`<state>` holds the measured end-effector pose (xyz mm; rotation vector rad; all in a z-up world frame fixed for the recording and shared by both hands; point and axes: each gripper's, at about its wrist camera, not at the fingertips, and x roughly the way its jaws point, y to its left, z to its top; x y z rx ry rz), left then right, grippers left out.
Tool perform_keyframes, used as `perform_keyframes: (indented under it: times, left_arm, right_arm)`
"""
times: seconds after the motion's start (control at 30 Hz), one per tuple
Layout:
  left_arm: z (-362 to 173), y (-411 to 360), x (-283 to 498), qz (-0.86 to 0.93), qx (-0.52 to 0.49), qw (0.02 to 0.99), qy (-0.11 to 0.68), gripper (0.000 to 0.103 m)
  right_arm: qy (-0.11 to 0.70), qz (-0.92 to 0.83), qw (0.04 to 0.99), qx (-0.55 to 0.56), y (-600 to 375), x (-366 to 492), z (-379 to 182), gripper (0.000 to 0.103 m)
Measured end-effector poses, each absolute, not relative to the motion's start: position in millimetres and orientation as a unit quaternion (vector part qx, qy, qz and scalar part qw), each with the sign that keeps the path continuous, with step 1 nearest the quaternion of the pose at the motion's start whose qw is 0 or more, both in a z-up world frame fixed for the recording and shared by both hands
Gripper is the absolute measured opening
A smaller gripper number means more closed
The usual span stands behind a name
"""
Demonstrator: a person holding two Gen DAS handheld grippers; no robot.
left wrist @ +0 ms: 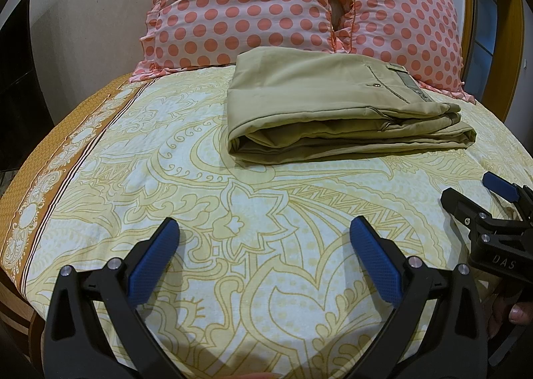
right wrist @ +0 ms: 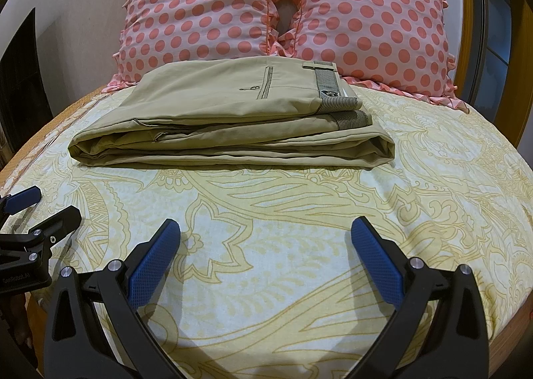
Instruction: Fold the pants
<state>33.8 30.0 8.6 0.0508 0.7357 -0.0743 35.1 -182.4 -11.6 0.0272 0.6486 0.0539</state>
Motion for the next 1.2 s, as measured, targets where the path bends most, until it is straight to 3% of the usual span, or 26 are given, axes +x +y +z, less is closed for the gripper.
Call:
perform_keyframes:
  times: [1.2]
  left_arm:
    - [8.5, 33.5, 36.7, -0.037, 0.023, 0.932, 0.360, 0.101]
  right_arm:
    - [0.318, 0.027, 0.948, 0.013, -182.6, 35.2, -12.1, 0.102]
